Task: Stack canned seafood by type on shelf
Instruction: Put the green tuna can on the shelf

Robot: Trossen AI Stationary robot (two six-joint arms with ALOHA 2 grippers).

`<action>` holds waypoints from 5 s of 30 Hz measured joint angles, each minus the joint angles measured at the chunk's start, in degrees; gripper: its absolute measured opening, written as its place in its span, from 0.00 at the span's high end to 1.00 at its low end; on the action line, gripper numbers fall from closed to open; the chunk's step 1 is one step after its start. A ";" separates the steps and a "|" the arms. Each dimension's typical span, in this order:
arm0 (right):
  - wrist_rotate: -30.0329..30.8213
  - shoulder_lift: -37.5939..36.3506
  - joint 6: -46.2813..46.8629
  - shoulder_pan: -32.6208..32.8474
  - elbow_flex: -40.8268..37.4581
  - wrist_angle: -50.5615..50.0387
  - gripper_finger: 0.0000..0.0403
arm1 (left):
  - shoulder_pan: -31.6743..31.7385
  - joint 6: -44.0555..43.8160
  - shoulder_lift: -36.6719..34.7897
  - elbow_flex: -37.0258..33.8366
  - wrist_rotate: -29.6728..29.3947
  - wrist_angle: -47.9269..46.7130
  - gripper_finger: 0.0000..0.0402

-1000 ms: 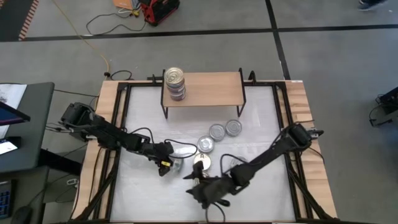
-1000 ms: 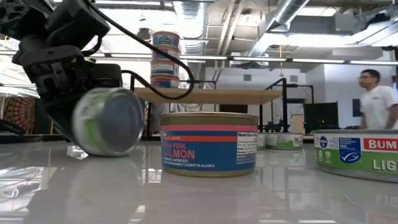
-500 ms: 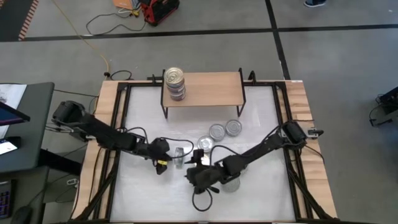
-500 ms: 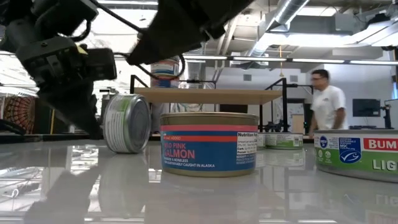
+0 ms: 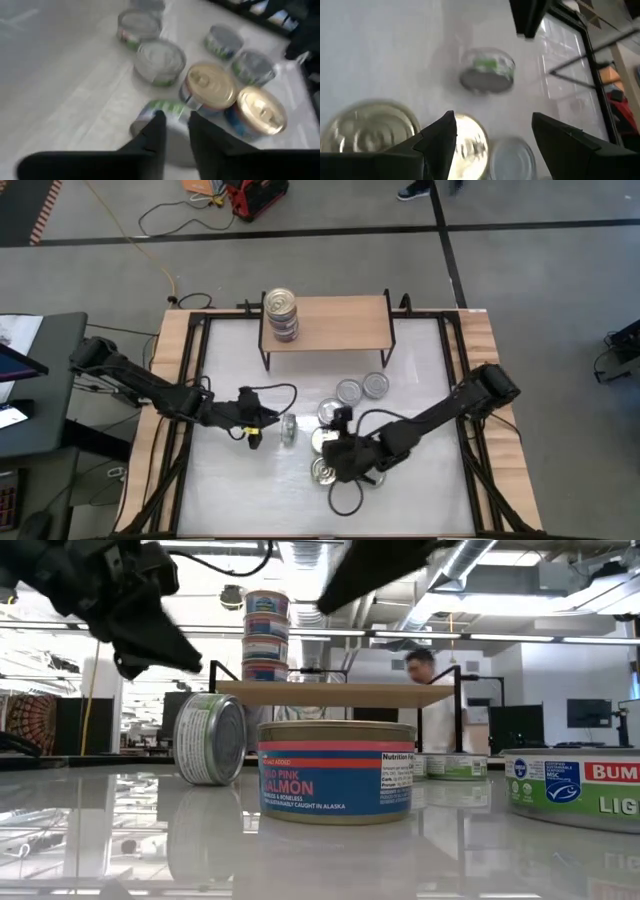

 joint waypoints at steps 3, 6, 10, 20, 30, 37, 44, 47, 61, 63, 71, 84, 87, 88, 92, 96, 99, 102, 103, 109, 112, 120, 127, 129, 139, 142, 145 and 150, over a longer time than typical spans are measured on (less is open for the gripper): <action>0.17 -3.46 -0.16 -1.34 -5.93 2.87 0.28 | -0.01 0.98 1.20 0.07 1.42 3.30 0.62; 0.18 -6.79 -0.94 -2.98 -13.47 8.15 0.28 | 0.00 -0.17 2.74 1.16 2.13 3.02 0.47; -0.95 -11.44 -3.06 -4.45 -21.63 18.43 0.28 | -0.31 -4.11 7.16 2.83 0.63 2.82 0.33; -3.64 -18.80 -8.75 -3.37 -25.55 21.45 0.28 | -2.59 -13.42 22.29 20.00 -4.65 -19.35 0.27; -6.70 -19.20 -10.38 -3.46 -25.57 19.91 0.28 | -7.26 -31.41 31.79 38.90 -11.19 -42.85 0.26; -6.88 -18.02 -7.12 -1.82 -25.60 16.14 0.28 | -12.72 -47.88 38.83 50.10 -10.51 -57.90 0.26; -6.83 -18.25 -7.82 0.76 -25.88 16.49 0.28 | -14.22 -58.98 46.38 57.27 -11.13 -69.26 0.26; -6.86 -18.33 -7.87 2.07 -25.88 16.46 0.28 | -13.85 -59.85 48.52 59.06 -9.86 -69.00 0.26; -6.88 -18.33 -6.48 7.36 -25.90 15.84 0.28 | -9.89 -61.71 53.84 59.67 -10.14 -70.91 0.27; -6.86 -18.33 -5.35 7.93 -25.90 14.67 0.28 | -9.22 -60.09 53.84 59.67 -9.52 -70.81 0.27; -6.79 -22.11 -1.92 8.25 -25.98 9.66 0.28 | -8.90 -53.80 53.80 57.99 -6.75 -71.42 0.53; -1.03 -40.00 -2.89 7.69 -25.98 9.09 0.28 | -8.96 -28.08 53.86 55.87 -13.72 -70.65 0.66; 3.30 -42.95 -2.90 7.71 -25.98 6.76 0.28 | -8.96 -18.80 53.86 55.87 -21.54 -71.01 0.66; 4.89 -43.82 -2.73 7.71 -25.98 5.57 0.28 | -8.96 -15.53 53.86 55.87 -24.56 -71.03 0.66; 8.56 -46.21 0.32 7.69 -25.96 2.08 0.28 | -7.68 -1.94 53.86 56.27 -35.66 -70.82 0.66; 8.60 -46.54 3.26 7.69 -25.98 0.44 0.28 | -4.51 9.72 53.86 58.69 -43.38 -70.88 0.66; 11.23 -46.54 3.65 7.71 -25.97 0.13 0.28 | -1.96 16.76 53.84 61.38 -48.28 -69.90 0.66; 14.19 -46.76 3.65 7.69 -25.96 -1.11 0.28 | 1.19 24.32 53.84 64.11 -51.01 -67.89 0.66; 14.35 -47.01 3.66 7.69 -25.96 -1.29 0.28 | 2.57 26.64 53.84 65.05 -51.24 -66.90 0.66; 15.08 -48.25 4.56 7.71 -25.94 -4.70 0.28 | 10.97 46.05 53.81 68.01 -48.89 -50.77 0.65; 17.95 -49.24 7.08 7.72 -25.94 -8.03 0.28 | 13.63 57.54 53.81 68.35 -46.28 -37.93 0.65; 20.90 -51.56 8.72 9.91 -25.94 -10.19 0.28 | 17.37 78.98 53.81 68.39 -44.94 -18.00 0.65; 23.59 -51.94 8.71 14.00 -25.94 -8.98 0.28 | 18.57 80.70 53.81 68.22 -43.24 -16.99 0.65; 24.36 -51.87 8.70 14.83 -25.92 -8.27 0.28 | 18.41 82.48 54.33 68.17 -43.00 -14.87 0.65; 26.83 -51.26 9.94 16.74 -25.90 -8.68 0.28 | 19.42 97.41 62.06 72.65 -45.43 -4.69 0.65; 27.58 -50.94 10.23 17.76 -25.90 -8.86 0.28 | 20.18 97.81 62.16 72.96 -45.36 -4.78 0.65; 27.98 -50.64 11.27 18.88 -25.90 -9.69 0.28 | 20.99 97.58 62.19 72.94 -44.77 -6.46 0.65; 29.67 -50.63 13.70 20.42 -25.90 -11.57 0.28 | 23.22 93.32 62.32 72.85 -44.59 -11.43 0.64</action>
